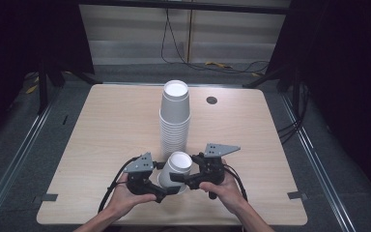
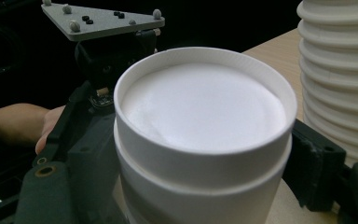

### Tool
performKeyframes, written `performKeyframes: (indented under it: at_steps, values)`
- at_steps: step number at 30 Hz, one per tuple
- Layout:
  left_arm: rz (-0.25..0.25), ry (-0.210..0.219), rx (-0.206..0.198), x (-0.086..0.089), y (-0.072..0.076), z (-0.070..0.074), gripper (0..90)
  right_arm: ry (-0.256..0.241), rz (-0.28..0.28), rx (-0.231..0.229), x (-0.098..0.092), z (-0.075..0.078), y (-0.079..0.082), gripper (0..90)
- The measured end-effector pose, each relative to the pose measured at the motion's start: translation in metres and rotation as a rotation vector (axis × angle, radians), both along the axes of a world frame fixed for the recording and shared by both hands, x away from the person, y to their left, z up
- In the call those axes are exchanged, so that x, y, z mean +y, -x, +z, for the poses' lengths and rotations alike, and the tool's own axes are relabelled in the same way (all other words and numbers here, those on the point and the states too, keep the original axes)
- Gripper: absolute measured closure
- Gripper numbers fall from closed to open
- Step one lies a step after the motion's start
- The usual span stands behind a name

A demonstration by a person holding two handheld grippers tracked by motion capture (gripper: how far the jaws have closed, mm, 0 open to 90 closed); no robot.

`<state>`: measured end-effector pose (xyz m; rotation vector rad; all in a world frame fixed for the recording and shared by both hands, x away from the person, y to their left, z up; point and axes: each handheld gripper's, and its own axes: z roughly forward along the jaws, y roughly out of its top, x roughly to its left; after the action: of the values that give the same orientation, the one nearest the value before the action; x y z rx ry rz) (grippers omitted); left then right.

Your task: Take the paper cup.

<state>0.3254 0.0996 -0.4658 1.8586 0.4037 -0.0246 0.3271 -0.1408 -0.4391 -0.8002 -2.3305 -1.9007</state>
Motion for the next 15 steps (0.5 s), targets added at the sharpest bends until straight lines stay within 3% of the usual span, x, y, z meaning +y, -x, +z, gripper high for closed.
performKeyframes:
  at_steps: [8, 15]
  values:
    - [-0.007, -0.048, -0.055, 0.0027, 0.0013, 0.0043, 12.1, 0.004, 0.001, -0.004, 0.0000, -0.0002, 0.0006, 22.2]
    - [-0.017, -0.068, -0.061, 0.0042, 0.0019, 0.0058, 14.2, 0.009, 0.012, 0.014, 0.0011, -0.0013, 0.0004, 21.4]
